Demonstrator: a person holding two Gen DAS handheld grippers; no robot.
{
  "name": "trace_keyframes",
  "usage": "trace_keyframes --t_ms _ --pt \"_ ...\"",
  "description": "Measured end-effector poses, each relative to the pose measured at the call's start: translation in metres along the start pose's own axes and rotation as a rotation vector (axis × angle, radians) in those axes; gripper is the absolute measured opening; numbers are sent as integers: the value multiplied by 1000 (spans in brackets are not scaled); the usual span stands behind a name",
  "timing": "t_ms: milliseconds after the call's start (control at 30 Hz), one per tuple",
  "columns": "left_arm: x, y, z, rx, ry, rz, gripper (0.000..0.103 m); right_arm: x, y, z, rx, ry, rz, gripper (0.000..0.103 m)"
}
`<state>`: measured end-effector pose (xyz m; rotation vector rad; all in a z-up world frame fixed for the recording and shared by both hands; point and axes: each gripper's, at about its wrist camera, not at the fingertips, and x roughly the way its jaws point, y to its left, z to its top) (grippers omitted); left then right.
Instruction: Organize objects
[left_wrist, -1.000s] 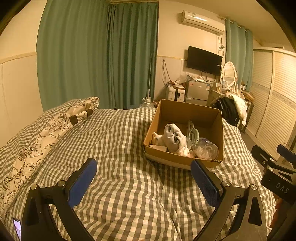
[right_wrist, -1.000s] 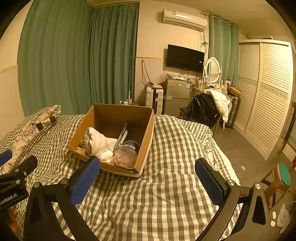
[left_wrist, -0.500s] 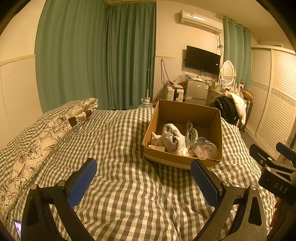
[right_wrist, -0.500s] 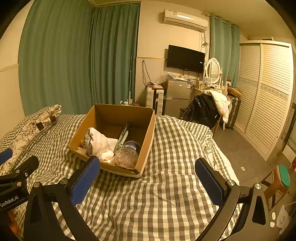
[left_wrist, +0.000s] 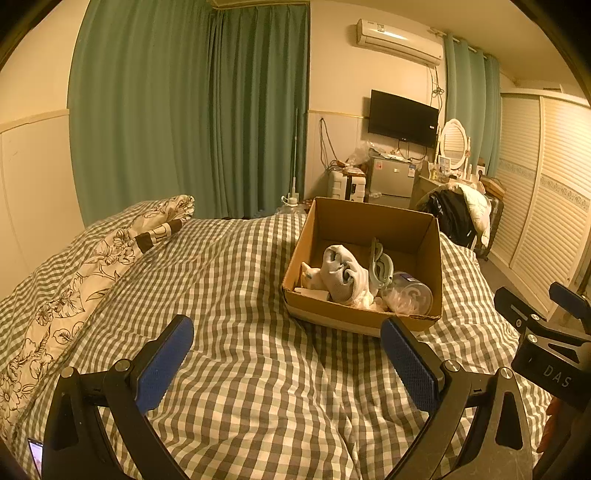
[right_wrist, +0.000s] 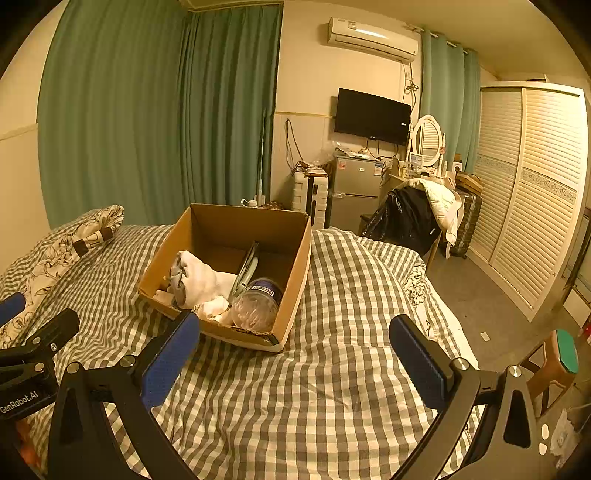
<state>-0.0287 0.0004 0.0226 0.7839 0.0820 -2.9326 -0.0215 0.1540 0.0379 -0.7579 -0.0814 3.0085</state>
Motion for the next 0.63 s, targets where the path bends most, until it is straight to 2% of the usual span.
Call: trace_keyframes --t_ms 633 --pt "0 -2 -2 3 -3 6 103 1 1 -2 -6 9 4 103"
